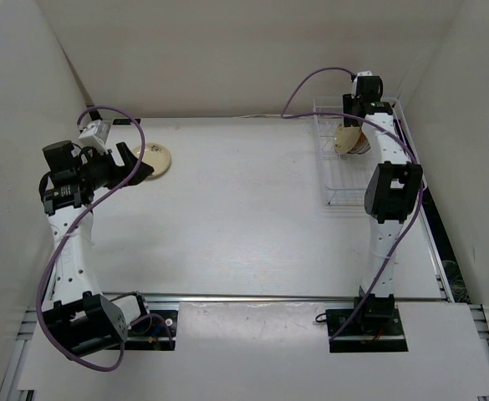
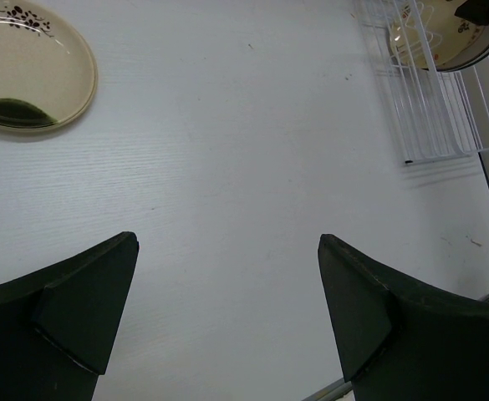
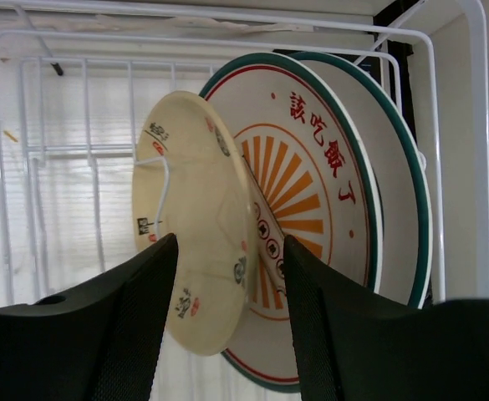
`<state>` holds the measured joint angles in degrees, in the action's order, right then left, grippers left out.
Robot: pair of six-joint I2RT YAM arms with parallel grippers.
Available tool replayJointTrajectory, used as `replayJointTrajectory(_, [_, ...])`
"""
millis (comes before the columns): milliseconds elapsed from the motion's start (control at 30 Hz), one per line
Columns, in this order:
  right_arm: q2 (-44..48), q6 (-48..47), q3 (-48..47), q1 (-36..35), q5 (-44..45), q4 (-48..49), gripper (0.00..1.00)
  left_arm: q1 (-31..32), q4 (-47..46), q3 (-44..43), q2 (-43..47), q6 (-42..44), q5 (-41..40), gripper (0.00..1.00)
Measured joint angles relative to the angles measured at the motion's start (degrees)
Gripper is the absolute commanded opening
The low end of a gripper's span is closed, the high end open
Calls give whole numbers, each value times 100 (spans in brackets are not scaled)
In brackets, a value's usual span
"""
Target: Unload the plates from the dish rack
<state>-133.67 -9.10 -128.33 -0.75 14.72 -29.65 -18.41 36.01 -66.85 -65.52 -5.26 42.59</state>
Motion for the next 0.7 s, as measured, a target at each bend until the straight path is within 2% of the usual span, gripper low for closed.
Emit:
replayJointTrajectory(100, [-105,-59,-59,48,15,26,42,0,0,0,0,11,0,100])
replayJointTrajectory(133, [-133,-68,-72,66,20,33,34,0,0,2,0,11,0,100])
replayJointTrajectory(300, [-184,-76,-92,79,24,72,17,0,0,59,0,13,0,100])
replayJointTrajectory(433, [-184,-98,-107,79,15,70,0,0,0,72,0,13,0,100])
replayJointTrajectory(700, [-153,22,-118,133,-52,-28,0,0,0,74,22,13,0,100])
